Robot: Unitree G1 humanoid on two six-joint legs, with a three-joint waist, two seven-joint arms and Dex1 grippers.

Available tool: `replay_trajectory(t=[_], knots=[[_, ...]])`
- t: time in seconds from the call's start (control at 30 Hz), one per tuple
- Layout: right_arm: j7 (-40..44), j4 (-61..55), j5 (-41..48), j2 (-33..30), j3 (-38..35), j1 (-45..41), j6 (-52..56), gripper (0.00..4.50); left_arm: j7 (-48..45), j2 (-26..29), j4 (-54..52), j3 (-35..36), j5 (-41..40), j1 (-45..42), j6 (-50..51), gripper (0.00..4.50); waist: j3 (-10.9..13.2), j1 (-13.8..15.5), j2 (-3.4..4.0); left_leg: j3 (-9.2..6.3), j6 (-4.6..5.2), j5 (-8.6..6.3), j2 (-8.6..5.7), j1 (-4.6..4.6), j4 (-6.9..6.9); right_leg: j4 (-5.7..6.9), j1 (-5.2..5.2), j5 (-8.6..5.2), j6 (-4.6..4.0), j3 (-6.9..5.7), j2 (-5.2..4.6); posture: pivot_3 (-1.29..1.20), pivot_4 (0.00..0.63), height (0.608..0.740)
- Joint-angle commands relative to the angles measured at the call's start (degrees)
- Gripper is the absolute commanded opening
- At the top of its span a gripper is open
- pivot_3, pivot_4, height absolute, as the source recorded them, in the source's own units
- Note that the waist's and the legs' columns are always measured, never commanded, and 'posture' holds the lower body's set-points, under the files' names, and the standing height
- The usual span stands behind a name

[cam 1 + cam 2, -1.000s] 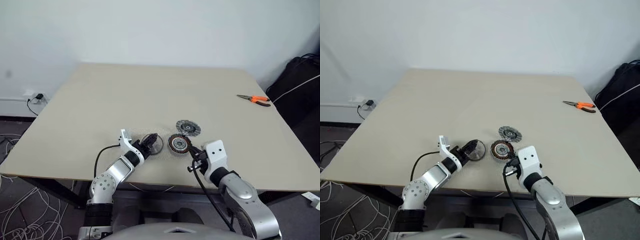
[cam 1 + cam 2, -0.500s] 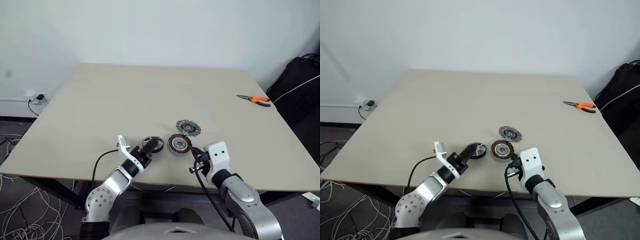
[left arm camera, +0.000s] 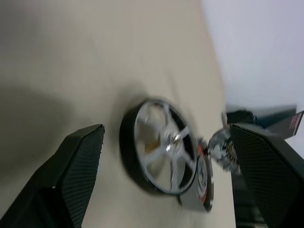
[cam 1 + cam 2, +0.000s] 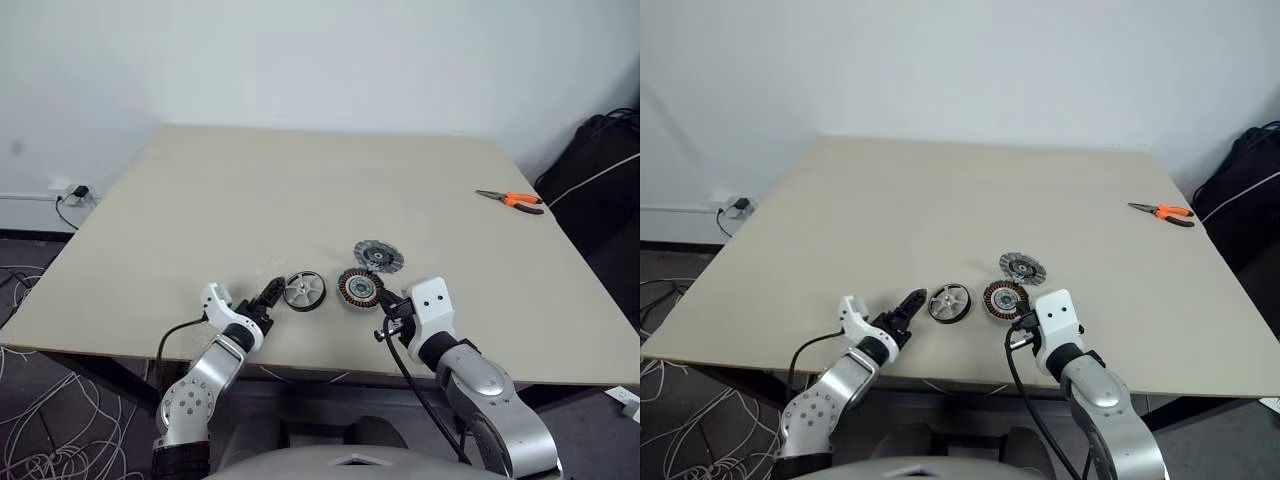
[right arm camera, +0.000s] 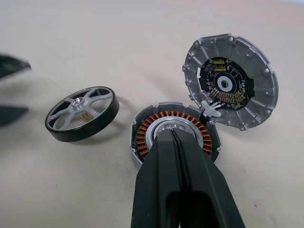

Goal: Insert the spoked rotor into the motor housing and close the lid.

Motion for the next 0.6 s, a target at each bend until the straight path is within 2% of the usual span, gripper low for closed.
replay_trajectory(t=[0.03, 0.6], knots=[[-0.25, -1.11, 0.2, 0.2, -0.49, -0.4, -0.48, 0.0, 1.23, -6.15, 0.48, -1.37, -3.71, -0.85, 2.07, 4.49, 0.0, -0.01, 0.0, 0.0, 0.0, 0.0, 0.0, 0.01, 0.0, 0.0, 0.0, 0.0, 0.0, 0.0, 0.0, 0.0, 0.0, 0.74], [-1.1, -2.05, 0.2, 0.31, -0.99, 0.75, -0.34, 0.0, 0.84, -6.89, 6.09, -2.95, -4.33, -5.25, 2.4, 4.49, -0.06, 0.14, 0.09, 0.0, -0.01, 0.0, -0.01, 0.01, 0.0, 0.0, 0.02, 0.02, 0.02, -0.02, -0.08, 0.0, 0.0, 0.74]])
